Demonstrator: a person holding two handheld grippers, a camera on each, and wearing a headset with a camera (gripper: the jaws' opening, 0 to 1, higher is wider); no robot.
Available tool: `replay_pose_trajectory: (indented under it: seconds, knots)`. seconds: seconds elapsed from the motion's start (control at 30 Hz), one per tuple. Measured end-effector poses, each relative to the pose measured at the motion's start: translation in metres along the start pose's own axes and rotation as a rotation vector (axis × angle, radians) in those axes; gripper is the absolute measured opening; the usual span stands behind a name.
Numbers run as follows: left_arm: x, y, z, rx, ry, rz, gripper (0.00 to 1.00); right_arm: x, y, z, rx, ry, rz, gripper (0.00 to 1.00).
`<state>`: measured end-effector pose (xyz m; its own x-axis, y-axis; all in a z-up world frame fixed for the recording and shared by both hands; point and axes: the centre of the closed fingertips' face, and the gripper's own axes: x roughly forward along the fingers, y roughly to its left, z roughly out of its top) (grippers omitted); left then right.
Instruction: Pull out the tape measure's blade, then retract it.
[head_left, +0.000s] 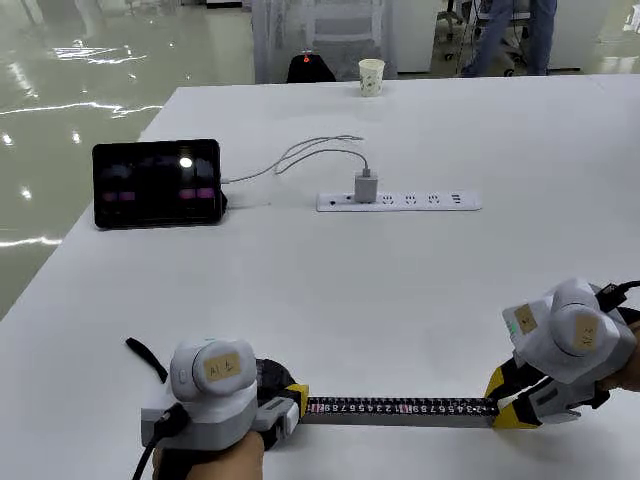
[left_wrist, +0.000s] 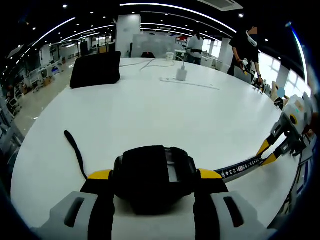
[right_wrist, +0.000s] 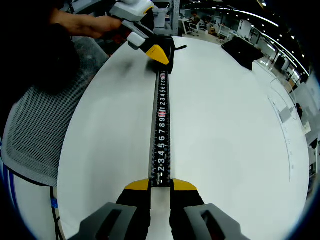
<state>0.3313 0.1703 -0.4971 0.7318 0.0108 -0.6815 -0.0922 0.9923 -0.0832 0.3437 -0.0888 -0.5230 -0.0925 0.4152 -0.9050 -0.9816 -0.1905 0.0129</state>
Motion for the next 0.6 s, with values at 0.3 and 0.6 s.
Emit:
replay_pose_trajectory:
  seconds: [0.3,0.6]
  knots:
    - [-0.0006,0.0001,0.0006,0.0,-0.01,-0.001,0.59,0.0003,-0.0004,0.0,-0.002,0.005,-0.003,0.1]
    - [-0.0011,0.0003,0.0001,-0.001,-0.005,-0.003,0.58,0.0005,-0.0005,0.0,-0.004,0.006,-0.003,0.1]
